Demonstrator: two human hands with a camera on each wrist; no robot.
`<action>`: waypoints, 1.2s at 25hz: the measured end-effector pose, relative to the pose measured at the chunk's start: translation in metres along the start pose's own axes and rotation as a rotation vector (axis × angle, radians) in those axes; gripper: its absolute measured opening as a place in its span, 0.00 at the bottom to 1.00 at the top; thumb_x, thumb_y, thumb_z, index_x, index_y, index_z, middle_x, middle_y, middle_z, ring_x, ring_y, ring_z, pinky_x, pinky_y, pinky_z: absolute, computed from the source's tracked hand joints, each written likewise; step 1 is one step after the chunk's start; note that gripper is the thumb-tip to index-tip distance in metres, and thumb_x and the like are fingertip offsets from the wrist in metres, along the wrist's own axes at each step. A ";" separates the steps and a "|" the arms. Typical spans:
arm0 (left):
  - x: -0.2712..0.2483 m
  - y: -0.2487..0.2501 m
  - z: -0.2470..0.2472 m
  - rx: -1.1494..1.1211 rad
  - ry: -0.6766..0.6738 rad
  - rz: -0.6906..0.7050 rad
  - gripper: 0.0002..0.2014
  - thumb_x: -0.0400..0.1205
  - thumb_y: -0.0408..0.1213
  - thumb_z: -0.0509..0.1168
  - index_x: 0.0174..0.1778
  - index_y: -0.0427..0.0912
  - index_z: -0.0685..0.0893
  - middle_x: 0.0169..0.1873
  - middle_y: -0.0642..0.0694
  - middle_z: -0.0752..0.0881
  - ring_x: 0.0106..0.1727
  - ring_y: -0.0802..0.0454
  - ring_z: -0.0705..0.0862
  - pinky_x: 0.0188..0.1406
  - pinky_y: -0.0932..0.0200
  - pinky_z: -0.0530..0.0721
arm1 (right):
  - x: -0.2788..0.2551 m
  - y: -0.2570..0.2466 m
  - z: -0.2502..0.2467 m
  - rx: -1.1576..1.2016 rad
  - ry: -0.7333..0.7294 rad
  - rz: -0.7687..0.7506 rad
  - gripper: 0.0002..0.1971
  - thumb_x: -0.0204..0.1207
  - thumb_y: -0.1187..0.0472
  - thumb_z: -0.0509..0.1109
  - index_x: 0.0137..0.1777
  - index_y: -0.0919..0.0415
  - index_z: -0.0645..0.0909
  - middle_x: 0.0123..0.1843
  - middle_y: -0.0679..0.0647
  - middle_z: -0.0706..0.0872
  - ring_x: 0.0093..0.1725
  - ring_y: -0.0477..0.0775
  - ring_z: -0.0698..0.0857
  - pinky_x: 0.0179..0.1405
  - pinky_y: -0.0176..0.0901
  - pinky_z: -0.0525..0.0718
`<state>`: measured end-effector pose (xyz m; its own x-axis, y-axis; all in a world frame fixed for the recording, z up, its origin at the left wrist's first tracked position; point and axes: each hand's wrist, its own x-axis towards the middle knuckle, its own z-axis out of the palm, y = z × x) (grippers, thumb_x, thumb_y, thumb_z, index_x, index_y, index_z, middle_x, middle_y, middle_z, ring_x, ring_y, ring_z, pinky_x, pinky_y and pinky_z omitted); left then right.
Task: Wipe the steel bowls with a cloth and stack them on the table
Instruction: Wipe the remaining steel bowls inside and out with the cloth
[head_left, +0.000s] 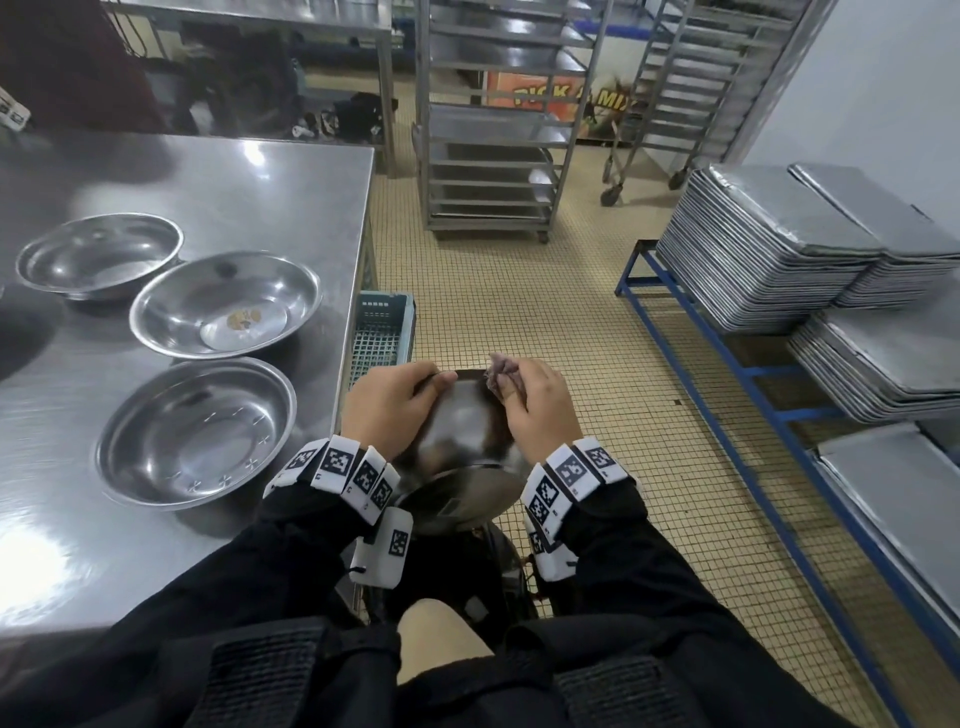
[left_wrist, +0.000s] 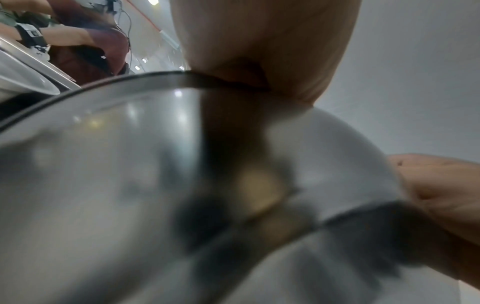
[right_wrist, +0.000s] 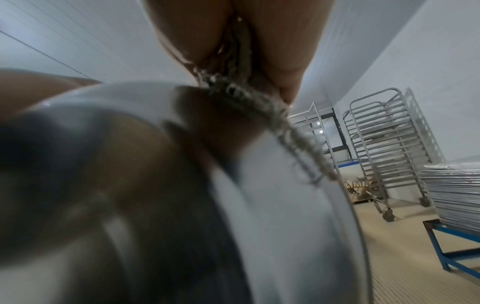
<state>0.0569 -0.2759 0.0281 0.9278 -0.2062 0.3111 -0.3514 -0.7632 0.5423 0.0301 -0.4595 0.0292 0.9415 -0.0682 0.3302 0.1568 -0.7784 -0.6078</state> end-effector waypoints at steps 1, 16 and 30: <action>0.000 -0.001 -0.002 -0.007 0.014 -0.038 0.20 0.85 0.52 0.60 0.33 0.42 0.80 0.25 0.49 0.81 0.29 0.49 0.78 0.25 0.57 0.69 | -0.002 -0.001 0.000 0.037 0.027 0.011 0.15 0.81 0.62 0.63 0.66 0.64 0.78 0.62 0.55 0.77 0.57 0.47 0.73 0.63 0.35 0.75; 0.010 -0.010 -0.012 -0.206 0.149 -0.228 0.20 0.85 0.50 0.60 0.38 0.39 0.84 0.27 0.46 0.84 0.33 0.44 0.81 0.36 0.47 0.79 | 0.003 0.006 0.003 0.080 0.036 0.148 0.19 0.86 0.57 0.53 0.70 0.65 0.75 0.66 0.57 0.79 0.61 0.48 0.76 0.63 0.34 0.73; 0.012 0.000 -0.012 -0.188 0.132 -0.213 0.22 0.86 0.49 0.59 0.32 0.37 0.79 0.23 0.45 0.80 0.28 0.45 0.78 0.29 0.50 0.74 | 0.009 -0.029 0.031 -0.093 0.172 0.014 0.26 0.82 0.50 0.48 0.72 0.64 0.73 0.70 0.60 0.75 0.70 0.58 0.72 0.71 0.50 0.72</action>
<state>0.0667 -0.2712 0.0415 0.9630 0.0369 0.2670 -0.1794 -0.6514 0.7372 0.0435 -0.4180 0.0278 0.8770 -0.1790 0.4459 0.1082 -0.8305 -0.5463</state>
